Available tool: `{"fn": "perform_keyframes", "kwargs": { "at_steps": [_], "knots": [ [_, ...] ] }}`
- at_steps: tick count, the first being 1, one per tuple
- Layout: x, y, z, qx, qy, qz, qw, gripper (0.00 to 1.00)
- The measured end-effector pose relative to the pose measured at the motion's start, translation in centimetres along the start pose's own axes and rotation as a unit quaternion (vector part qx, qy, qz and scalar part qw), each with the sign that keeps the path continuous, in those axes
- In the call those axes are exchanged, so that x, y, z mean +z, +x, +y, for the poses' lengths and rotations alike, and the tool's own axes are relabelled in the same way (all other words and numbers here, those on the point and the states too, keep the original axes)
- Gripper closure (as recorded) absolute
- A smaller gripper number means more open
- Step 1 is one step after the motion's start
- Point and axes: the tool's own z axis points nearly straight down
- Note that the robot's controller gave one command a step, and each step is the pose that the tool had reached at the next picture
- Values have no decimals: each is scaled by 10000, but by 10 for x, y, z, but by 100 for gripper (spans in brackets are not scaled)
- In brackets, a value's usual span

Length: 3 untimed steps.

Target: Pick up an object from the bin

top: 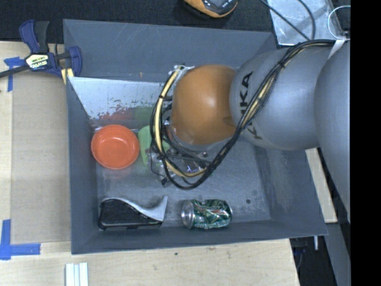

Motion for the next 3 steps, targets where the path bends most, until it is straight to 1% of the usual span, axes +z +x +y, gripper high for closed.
{"fn": "perform_keyframes", "kwargs": {
  "at_steps": [1, 2, 3],
  "knots": [
    [61, -58, 29, -1444, 4, 19, 9895, 100],
    [68, -25, 52, 116, -2, 3, 9999, 100],
    [43, -38, 6, -802, 5, -3, 9968, 100]
  ]
}}
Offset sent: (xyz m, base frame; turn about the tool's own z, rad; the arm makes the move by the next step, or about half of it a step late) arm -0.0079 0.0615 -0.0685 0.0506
